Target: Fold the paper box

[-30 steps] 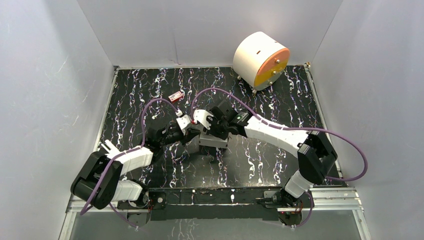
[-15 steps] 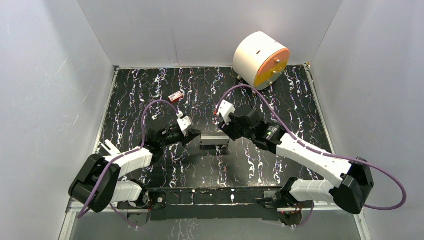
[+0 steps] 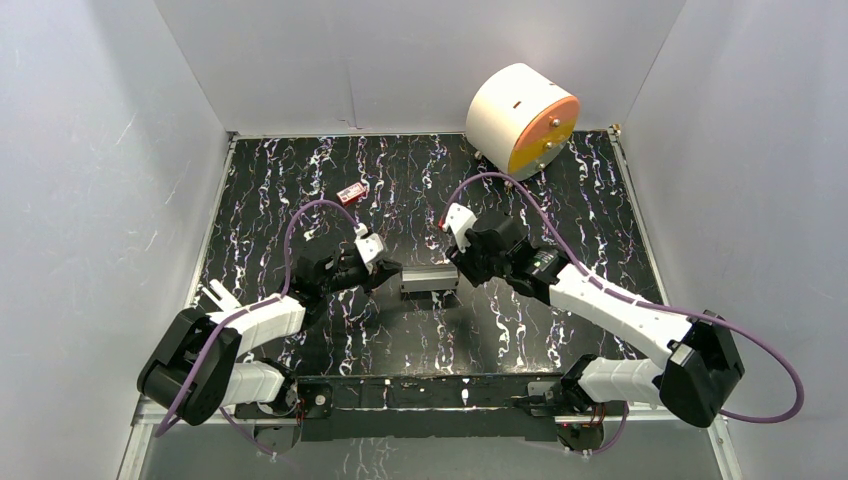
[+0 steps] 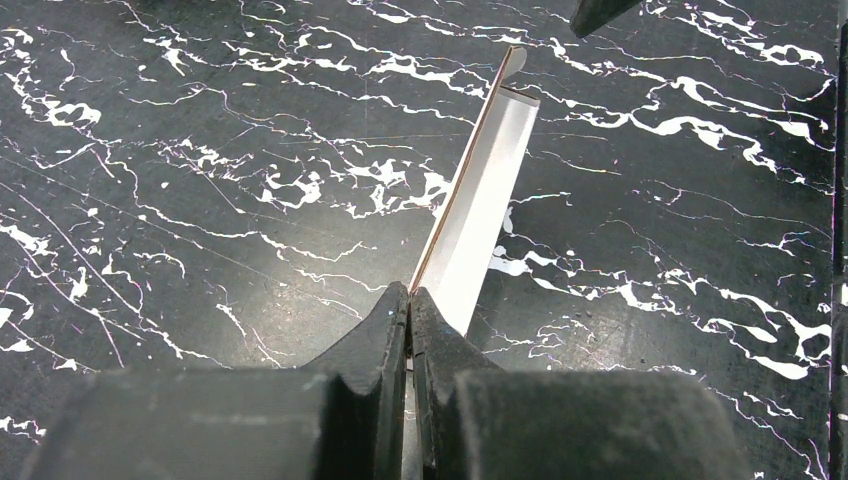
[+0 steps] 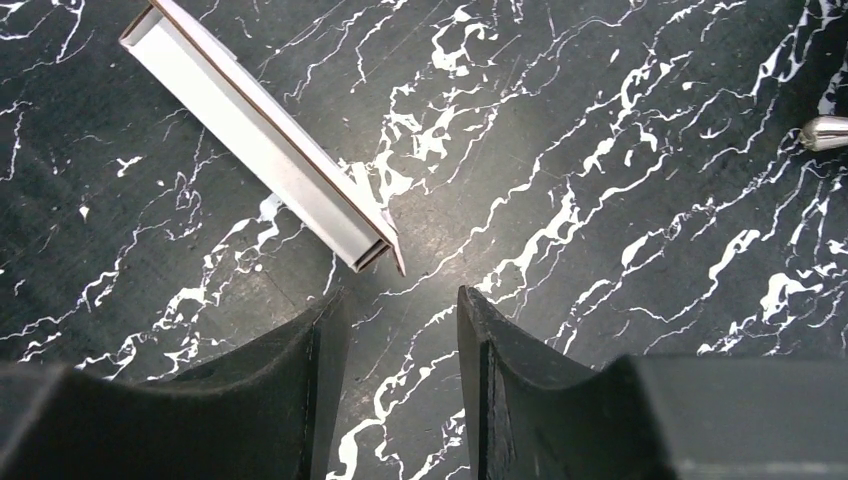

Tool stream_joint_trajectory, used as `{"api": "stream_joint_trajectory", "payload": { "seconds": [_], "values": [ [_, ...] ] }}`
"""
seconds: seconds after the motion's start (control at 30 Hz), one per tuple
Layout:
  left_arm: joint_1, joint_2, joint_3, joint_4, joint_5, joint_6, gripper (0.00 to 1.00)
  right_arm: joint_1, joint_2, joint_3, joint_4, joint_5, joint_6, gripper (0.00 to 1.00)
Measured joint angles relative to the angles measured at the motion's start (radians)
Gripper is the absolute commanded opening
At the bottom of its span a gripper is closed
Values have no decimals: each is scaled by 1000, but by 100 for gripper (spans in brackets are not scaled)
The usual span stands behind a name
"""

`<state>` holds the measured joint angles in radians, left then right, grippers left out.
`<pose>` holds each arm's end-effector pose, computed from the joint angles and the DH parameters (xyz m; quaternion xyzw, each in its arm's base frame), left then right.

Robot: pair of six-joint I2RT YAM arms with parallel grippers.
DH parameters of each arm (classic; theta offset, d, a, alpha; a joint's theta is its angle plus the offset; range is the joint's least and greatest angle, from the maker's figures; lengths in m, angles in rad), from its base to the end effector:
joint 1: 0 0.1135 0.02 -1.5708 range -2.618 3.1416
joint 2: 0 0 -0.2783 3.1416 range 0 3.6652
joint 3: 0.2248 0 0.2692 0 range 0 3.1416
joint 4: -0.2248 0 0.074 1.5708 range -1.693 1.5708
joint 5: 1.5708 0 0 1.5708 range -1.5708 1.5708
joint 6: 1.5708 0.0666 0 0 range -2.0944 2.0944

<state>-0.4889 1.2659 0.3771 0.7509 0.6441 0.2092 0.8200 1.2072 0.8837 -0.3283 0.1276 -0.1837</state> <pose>0.2236 -0.1642 0.1956 0.4400 0.6011 -0.3232 0.5836 0.2110 0.2138 0.2621 -0.4055 0.7978 0.0842 0.4383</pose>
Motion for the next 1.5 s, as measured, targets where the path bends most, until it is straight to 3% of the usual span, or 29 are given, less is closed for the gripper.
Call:
{"api": "stream_joint_trajectory", "payload": {
  "seconds": [0.8,0.97,1.13,1.5],
  "values": [
    [-5,0,0,-19,12,1,0,-47,89,-16,71,-97,-11,32],
    [-5,0,0,-20,14,2,0,-48,98,-16,72,-105,-18,21],
    [-8,0,0,-20,13,-5,0,-48,110,-16,72,-116,-14,0],
    [-74,-2,75,-101,-195,-195,0,-55,110,4,30,-68,133,0]
  ]
}}
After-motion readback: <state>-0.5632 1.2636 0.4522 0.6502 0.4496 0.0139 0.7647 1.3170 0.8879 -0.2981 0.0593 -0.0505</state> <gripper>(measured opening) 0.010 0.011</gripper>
